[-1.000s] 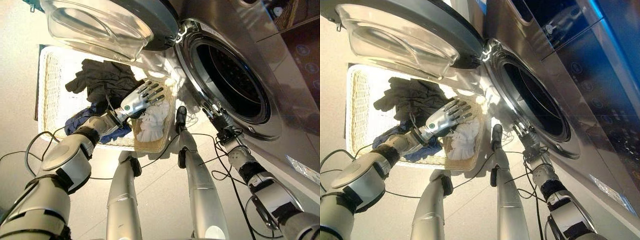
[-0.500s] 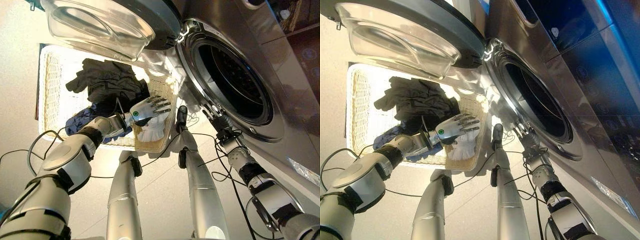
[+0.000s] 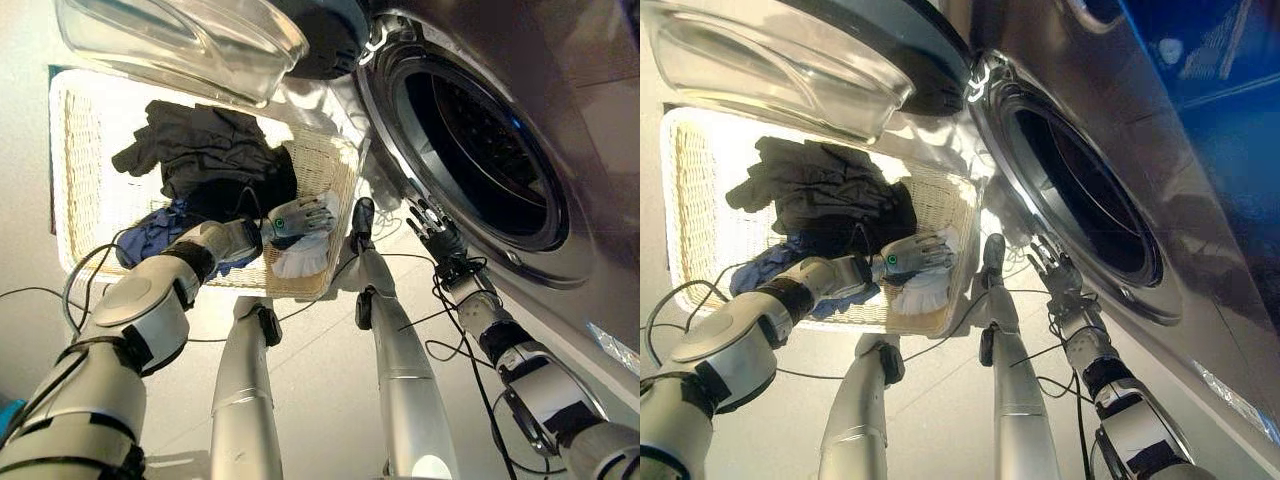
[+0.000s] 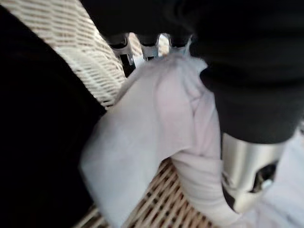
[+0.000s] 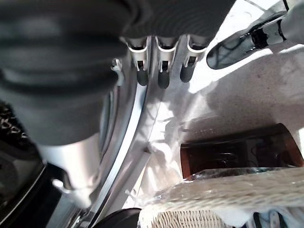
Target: Put the clothes into the washing machine.
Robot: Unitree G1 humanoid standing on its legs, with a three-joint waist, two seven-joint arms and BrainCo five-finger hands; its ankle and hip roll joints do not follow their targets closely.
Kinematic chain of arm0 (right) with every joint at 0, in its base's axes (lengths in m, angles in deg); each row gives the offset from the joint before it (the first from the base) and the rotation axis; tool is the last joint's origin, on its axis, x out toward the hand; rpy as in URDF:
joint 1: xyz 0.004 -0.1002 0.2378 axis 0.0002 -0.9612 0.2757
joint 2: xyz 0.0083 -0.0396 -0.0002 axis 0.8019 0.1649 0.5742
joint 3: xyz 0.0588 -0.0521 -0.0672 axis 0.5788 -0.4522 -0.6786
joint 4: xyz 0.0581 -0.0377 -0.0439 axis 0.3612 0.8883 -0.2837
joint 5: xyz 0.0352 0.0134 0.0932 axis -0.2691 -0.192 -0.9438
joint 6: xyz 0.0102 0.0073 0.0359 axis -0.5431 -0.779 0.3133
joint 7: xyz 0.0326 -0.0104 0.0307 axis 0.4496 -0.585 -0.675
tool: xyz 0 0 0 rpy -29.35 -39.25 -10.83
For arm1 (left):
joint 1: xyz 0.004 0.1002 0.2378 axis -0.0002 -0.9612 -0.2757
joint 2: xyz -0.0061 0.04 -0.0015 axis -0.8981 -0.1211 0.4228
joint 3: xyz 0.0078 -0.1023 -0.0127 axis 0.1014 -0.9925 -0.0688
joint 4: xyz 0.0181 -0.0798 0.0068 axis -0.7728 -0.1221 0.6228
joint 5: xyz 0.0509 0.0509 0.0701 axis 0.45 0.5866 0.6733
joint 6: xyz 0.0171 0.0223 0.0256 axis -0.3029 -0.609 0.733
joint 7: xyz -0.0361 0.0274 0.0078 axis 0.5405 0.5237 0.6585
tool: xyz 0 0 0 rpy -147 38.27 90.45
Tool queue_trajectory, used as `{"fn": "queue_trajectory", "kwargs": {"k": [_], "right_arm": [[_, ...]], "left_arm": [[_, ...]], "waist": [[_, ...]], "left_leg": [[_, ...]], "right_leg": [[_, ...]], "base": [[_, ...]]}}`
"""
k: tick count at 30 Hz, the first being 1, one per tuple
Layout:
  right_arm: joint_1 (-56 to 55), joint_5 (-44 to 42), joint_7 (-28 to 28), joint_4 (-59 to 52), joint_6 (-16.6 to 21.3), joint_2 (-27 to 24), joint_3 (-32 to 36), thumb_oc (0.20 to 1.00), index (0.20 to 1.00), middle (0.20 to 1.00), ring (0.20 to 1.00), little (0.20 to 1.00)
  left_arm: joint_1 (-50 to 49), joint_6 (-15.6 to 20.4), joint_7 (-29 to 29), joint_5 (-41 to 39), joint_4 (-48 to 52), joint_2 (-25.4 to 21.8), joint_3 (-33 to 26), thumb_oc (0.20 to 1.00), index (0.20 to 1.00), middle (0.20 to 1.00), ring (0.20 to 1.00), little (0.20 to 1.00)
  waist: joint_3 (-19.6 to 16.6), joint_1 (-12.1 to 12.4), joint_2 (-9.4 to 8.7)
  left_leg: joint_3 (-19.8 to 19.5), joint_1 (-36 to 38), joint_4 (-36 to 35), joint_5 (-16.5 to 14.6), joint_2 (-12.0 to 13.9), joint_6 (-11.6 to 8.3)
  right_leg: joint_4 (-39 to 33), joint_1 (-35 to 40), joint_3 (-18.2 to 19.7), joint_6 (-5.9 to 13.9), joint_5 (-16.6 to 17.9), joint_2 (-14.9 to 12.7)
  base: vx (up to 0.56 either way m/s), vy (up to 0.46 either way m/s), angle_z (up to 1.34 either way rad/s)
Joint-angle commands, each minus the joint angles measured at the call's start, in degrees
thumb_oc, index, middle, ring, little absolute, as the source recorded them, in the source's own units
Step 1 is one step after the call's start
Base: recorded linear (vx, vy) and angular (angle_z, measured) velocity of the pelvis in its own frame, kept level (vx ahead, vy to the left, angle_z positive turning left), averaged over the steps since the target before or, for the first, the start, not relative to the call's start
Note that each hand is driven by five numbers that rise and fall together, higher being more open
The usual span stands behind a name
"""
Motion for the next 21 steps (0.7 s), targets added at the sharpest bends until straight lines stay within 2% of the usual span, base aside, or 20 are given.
{"fn": "queue_trajectory", "kwargs": {"k": [1,3,14,15,16,17,21], "right_arm": [[1.82,-3.17,-2.24,0.3,2.68,-1.13,-1.18,1.0,1.0,1.0,1.0,1.0],[2.27,-3.58,-2.69,0.87,3.42,-0.44,-1.07,1.0,1.0,1.0,1.0,1.0],[3.0,-6.61,-5.62,2.6,5.23,0.5,-0.16,1.0,1.0,1.0,1.0,1.0],[2.92,-6.7,-6.05,2.88,5.55,0.63,0.06,1.0,1.0,1.0,1.0,1.0],[2.95,-6.9,-6.32,3.04,5.59,0.67,0.09,1.0,1.0,1.0,1.0,1.0],[2.97,-7.31,-6.85,3.25,6.01,0.79,-0.15,1.0,1.0,1.0,1.0,1.0],[2.82,-7.25,-7.25,3.2,6.09,0.87,-0.1,1.0,1.0,1.0,1.0,1.0]], "left_arm": [[-0.76,-2.79,5.42,4.8,-1.32,1.22,0.43,1.0,1.0,1.0,1.0,1.0],[-0.36,-4.23,7.81,5.54,-2.07,2.1,0.86,1.0,1.0,1.0,1.0,1.0],[0.07,-6.9,11.85,12.46,-5.07,3.4,1.56,1.0,1.0,1.0,1.0,1.0],[-0.32,-7.71,13.09,12.85,-5.77,3.39,1.48,0.853,0.853,0.853,0.853,0.853],[-0.41,-7.76,13.22,12.86,-5.9,3.38,1.37,0.551,0.551,0.551,0.551,0.551],[-0.71,-7.82,13.53,12.11,-6.29,3.51,1.44,0.2,0.2,0.2,0.2,0.2],[-0.53,-7.14,13.15,10.96,-5.83,3.44,1.21,0.2,0.2,0.2,0.2,0.2]], "waist": [[-0.83,-1.0,3.31],[-0.83,-1.1,2.96],[-0.83,-1.14,2.13],[-0.83,-1.12,2.07],[-0.83,-1.1,2.05],[-0.83,-1.11,1.98],[-0.83,-1.02,2.11]], "left_leg": [[-0.22,-1.97,-9.63,7.0,-3.85,-3.59],[-0.63,-3.47,-9.33,7.01,-3.63,-3.46],[-1.58,-4.89,-8.75,6.26,-3.33,-3.53],[-1.68,-4.96,-8.38,6.13,-3.24,-3.49],[-1.74,-4.99,-8.27,6.1,-3.19,-3.49],[-1.85,-5.02,-8.08,6.05,-3.13,-3.53],[-1.81,-4.57,-8.03,5.9,-3.02,-3.54]], "right_leg": [[3.32,-0.51,-2.34,9.68,-2.82,1.72],[3.69,-1.9,-2.29,9.72,-2.63,1.71],[3.64,-2.92,-2.71,10.11,-2.41,1.32],[3.92,-2.9,-2.85,10.11,-2.55,1.18],[4.01,-2.92,-2.89,10.09,-2.6,1.13],[4.13,-2.94,-2.93,10.1,-2.58,1.07],[4.59,-2.64,-3.04,10.1,-2.88,0.93]], "base": [[0.0,0.0,0.0],[0.02,-0.031,0.06],[0.01,-0.032,0.05],[0.0,0.0,0.0],[0.0,0.0,0.0],[0.0,0.0,0.0],[0.0,0.0,0.0]]}}
